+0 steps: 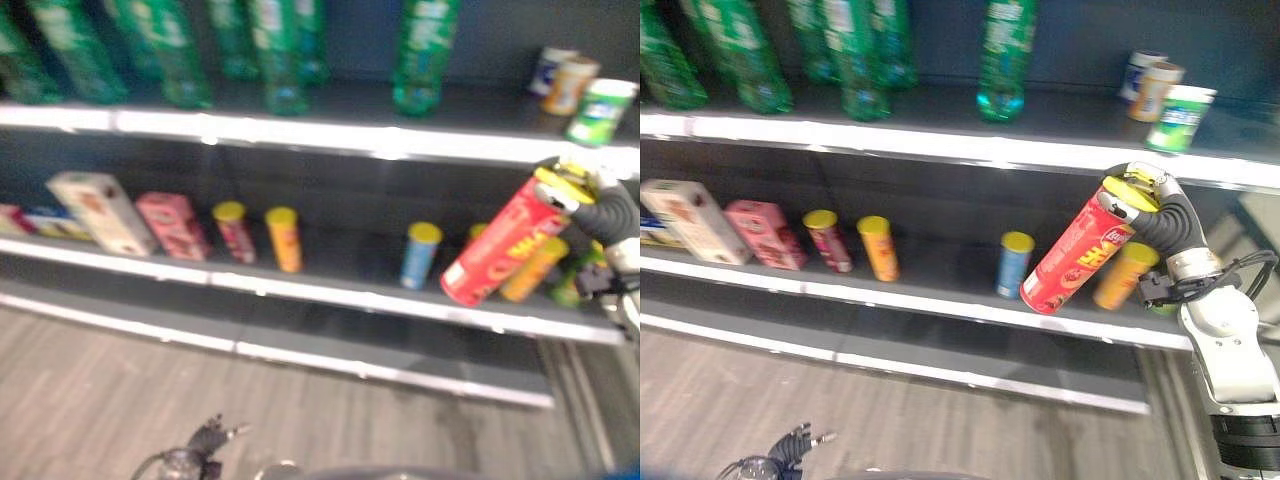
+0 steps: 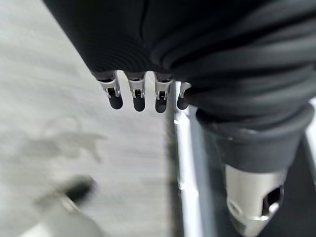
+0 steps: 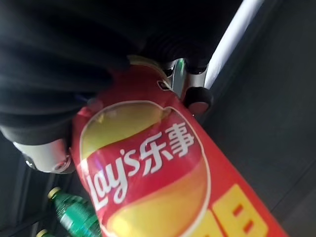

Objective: Put the goods on the table back onto the shelves and tidy them up.

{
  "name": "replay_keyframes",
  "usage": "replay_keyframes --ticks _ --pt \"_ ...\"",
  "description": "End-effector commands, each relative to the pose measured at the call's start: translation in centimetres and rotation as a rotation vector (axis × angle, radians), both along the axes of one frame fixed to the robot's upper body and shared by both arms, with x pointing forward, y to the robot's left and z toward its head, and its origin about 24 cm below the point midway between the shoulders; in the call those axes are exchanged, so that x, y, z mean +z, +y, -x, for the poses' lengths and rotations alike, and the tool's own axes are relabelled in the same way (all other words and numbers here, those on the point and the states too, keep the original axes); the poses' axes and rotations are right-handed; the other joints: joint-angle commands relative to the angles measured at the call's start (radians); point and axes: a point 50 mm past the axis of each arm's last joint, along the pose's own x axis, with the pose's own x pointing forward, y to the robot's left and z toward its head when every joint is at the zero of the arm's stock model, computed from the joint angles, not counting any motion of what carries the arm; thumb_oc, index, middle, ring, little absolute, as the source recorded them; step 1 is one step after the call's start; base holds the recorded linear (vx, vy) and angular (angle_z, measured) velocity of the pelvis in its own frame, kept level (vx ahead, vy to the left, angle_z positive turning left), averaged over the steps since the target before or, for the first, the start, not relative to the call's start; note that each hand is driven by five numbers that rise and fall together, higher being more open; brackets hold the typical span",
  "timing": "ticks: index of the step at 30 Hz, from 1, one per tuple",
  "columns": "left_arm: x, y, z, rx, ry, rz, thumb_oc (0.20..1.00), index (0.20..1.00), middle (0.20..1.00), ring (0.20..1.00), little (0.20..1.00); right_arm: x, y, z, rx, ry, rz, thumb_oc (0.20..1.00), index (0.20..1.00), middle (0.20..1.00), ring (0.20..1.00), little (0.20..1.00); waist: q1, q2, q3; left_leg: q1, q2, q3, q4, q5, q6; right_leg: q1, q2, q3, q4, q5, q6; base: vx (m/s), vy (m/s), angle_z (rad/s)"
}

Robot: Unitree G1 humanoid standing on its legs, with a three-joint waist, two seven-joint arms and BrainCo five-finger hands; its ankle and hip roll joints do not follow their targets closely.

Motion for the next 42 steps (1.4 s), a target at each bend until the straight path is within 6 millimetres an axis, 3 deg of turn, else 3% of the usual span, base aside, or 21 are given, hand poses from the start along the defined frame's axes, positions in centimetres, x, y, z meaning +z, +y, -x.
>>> replay_keyframes --ticks 1,2,4,6,7,9,12,13,15,16,18,21,23,25,29,31,32,33,34,37,42 --pt "1.4 2.0 -2.4 -0.040 -0.074 -0.060 1.000 1.000 1.000 1.000 1.000 5.3 -0.4 0.1 -0.023 -0.209 0.064 0.200 0.200 0.200 0.200 0.200 -0.044 -0.026 0.039 0.080 0.080 -0.045 -0.152 -0.025 -0.069 -0.157 0.133 0.188 0.063 -0.123 0.135 0.04 0.325 0.22" --pt "1.4 2.0 -2.4 -0.040 -0.074 -0.060 1.000 1.000 1.000 1.000 1.000 5.3 -0.4 0.1 -0.023 -0.209 0.064 0.200 0.200 0.200 0.200 0.200 -0.041 -0.024 0.039 0.081 0.083 -0.043 -0.152 -0.026 -0.070 -0.160 0.135 0.191 0.068 -0.129 0.134 0.03 0.287 0.32" --pt "1.4 2.1 -2.4 -0.025 -0.068 -0.066 1.000 1.000 1.000 1.000 1.000 5.1 -0.5 0.1 -0.022 -0.200 0.059 0.200 0.200 0.200 0.200 0.200 -0.051 -0.025 0.048 0.088 0.062 -0.052 -0.152 -0.024 -0.054 -0.202 0.220 0.217 0.098 -0.200 0.117 -0.01 0.158 0.15" --pt "1.5 1.8 -3.2 0.006 -0.105 -0.058 1.000 1.000 1.000 1.000 1.000 4.5 -0.4 -0.2 -0.013 -0.172 0.068 0.200 0.200 0.200 0.200 0.200 -0.061 -0.028 0.068 0.091 0.042 -0.064 -0.152 -0.017 -0.049 -0.263 0.366 0.265 0.077 -0.296 0.071 -0.03 0.106 -0.14" --pt "1.4 1.6 -3.5 -0.001 -0.107 -0.055 1.000 1.000 1.000 1.000 1.000 4.4 -0.5 -0.4 -0.027 -0.165 0.076 0.200 0.200 0.200 0.200 0.200 -0.059 -0.032 0.073 0.091 0.029 -0.069 -0.152 -0.021 -0.051 -0.258 0.397 0.271 0.031 -0.309 0.060 -0.02 0.021 -0.07" --pt "1.4 0.9 -3.8 -0.023 -0.131 -0.031 1.000 1.000 1.000 1.000 1.000 4.3 -0.3 -0.5 -0.012 -0.155 0.080 0.200 0.200 0.200 0.200 0.200 -0.056 -0.043 0.059 0.076 0.021 -0.077 -0.152 -0.022 -0.061 -0.184 0.443 0.282 -0.121 -0.320 0.042 0.01 -0.070 0.07" --pt "1.3 -0.1 -3.9 -0.014 -0.154 0.006 1.000 1.000 1.000 1.000 1.000 4.0 -0.1 -0.7 -0.009 -0.144 0.092 0.200 0.200 0.200 0.200 0.200 -0.050 -0.035 0.041 0.065 0.034 -0.056 -0.141 -0.016 -0.075 -0.142 0.474 0.294 -0.202 -0.316 0.038 0.06 -0.080 -0.03" --pt "1.3 -0.2 -3.8 -0.013 -0.156 0.010 1.000 1.000 1.000 1.000 1.000 4.0 0.2 -0.8 0.004 -0.146 0.098 0.200 0.200 0.200 0.200 0.200 -0.047 -0.037 0.047 0.031 0.048 -0.054 -0.051 -0.040 -0.085 -0.121 0.482 0.299 -0.222 -0.325 0.029 0.00 -0.126 -0.05" --pt "1.5 -0.3 -4.4 -0.009 -0.184 0.016 1.000 1.000 1.000 1.000 1.000 4.4 1.2 -1.0 0.031 -0.148 0.185 0.200 0.200 0.200 0.200 0.200 -0.026 -0.036 0.110 -0.114 0.112 -0.122 0.218 -0.059 -0.153 -0.098 0.481 0.314 -0.237 -0.347 0.000 -0.06 -0.029 -0.19" --pt "1.5 -0.4 -4.3 -0.005 -0.183 0.020 1.000 1.000 1.000 1.000 1.000 4.5 1.4 -1.0 0.039 -0.144 0.206 0.200 0.200 0.200 0.200 0.200 -0.031 -0.034 0.109 -0.117 0.150 -0.127 0.195 -0.056 -0.161 -0.096 0.473 0.311 -0.247 -0.343 0.011 -0.05 0.235 -0.57" --pt "1.2 -0.3 -3.3 -0.003 -0.156 0.016 1.000 1.000 1.000 1.000 1.000 4.3 2.6 -1.2 0.093 -0.133 0.256 0.200 0.200 0.200 0.200 0.200 -0.030 -0.031 0.100 -0.095 0.226 -0.137 0.057 0.039 -0.165 -0.116 0.435 0.325 -0.255 -0.319 0.032 0.02 0.346 -0.47" --pt "1.1 -0.1 -3.1 -0.020 -0.138 0.003 1.000 1.000 1.000 1.000 1.000 4.3 3.4 -1.3 0.125 -0.131 0.325 0.200 0.200 0.200 0.200 0.200 -0.033 -0.001 0.086 -0.081 0.269 -0.180 -0.079 0.112 -0.188 -0.137 0.401 0.352 -0.249 -0.312 0.065 0.08 0.335 -0.41" --pt "0.9 -0.4 -3.2 -0.065 -0.122 0.006 1.000 1.000 1.000 1.000 1.000 4.4 3.2 -1.1 0.111 -0.119 0.395 0.200 0.200 0.200 0.200 0.200 -0.050 0.032 0.059 -0.042 0.232 -0.166 -0.148 0.085 -0.191 -0.150 0.355 0.355 -0.232 -0.277 0.097 0.13 0.416 -0.32" --pt "1.0 -0.4 -3.3 -0.092 -0.121 -0.003 1.000 1.000 1.000 1.000 1.000 4.4 3.4 -1.1 0.118 -0.121 0.404 0.200 0.200 0.200 0.200 0.200 -0.052 0.034 0.060 -0.034 0.197 -0.165 -0.148 0.071 -0.179 -0.159 0.323 0.368 -0.224 -0.255 0.106 0.10 0.364 -0.07" --pt "1.3 0.5 -3.3 -0.123 -0.114 -0.041 1.000 1.000 1.000 1.000 1.000 4.0 4.7 -1.8 0.153 -0.121 0.411 0.200 0.200 0.200 0.200 0.200 -0.036 0.023 0.078 0.014 0.078 -0.126 -0.152 -0.011 -0.108 -0.214 0.224 0.418 -0.178 -0.182 0.140 0.06 0.398 -0.26" --pt "1.4 0.6 -3.3 -0.119 -0.117 -0.040 1.000 1.000 1.000 1.000 1.000 4.1 4.9 -2.0 0.156 -0.125 0.412 0.200 0.200 0.200 0.200 0.200 -0.034 0.017 0.084 0.010 0.072 -0.111 -0.152 -0.002 -0.103 -0.230 0.217 0.423 -0.167 -0.176 0.132 -0.04 0.168 -0.22" --pt "1.8 1.6 -3.4 -0.093 -0.122 -0.070 1.000 1.000 1.000 1.000 1.000 4.0 6.0 -2.5 0.187 -0.134 0.418 0.200 0.200 0.200 0.200 0.200 -0.018 0.021 0.112 0.027 0.071 -0.088 -0.152 -0.028 -0.087 -0.257 0.220 0.388 -0.042 -0.213 0.125 -0.06 0.150 -0.29" --pt "1.8 1.6 -3.5 -0.092 -0.124 -0.070 1.000 1.000 1.000 1.000 1.000 4.0 6.1 -2.6 0.188 -0.137 0.419 0.200 0.200 0.200 0.200 0.200 -0.020 0.016 0.116 0.018 0.067 -0.078 -0.152 -0.011 -0.082 -0.264 0.215 0.378 -0.045 -0.202 0.110 -0.01 0.158 -0.42" --pt "1.8 2.0 -3.3 -0.066 -0.122 -0.082 1.000 1.000 1.000 1.000 1.000 3.9 6.4 -2.7 0.197 -0.132 0.451 0.200 0.200 0.200 0.200 0.200 -0.004 0.007 0.122 0.030 0.069 -0.085 -0.152 -0.026 -0.093 -0.234 0.238 0.378 -0.069 -0.238 0.126 0.00 0.000 -0.29" --pt "1.8 1.9 -3.5 -0.044 -0.137 -0.087 1.000 1.000 1.000 1.000 1.000 4.2 6.8 -2.9 0.194 -0.145 0.500 0.200 0.200 0.200 0.200 0.200 0.011 -0.017 0.125 0.010 0.069 -0.084 -0.152 0.003 -0.095 -0.228 0.250 0.370 -0.105 -0.229 0.114 -0.02 -0.051 0.04" --pt "2.1 0.9 -4.5 -0.037 -0.199 -0.059 1.000 1.000 1.000 1.000 1.000 4.5 6.8 -3.2 0.135 -0.183 0.665 0.200 0.200 0.200 0.200 0.200 0.024 -0.029 0.168 -0.018 0.099 -0.101 -0.135 0.021 -0.106 -0.248 0.234 0.351 -0.071 -0.241 0.114 -0.04 -0.094 -0.05"
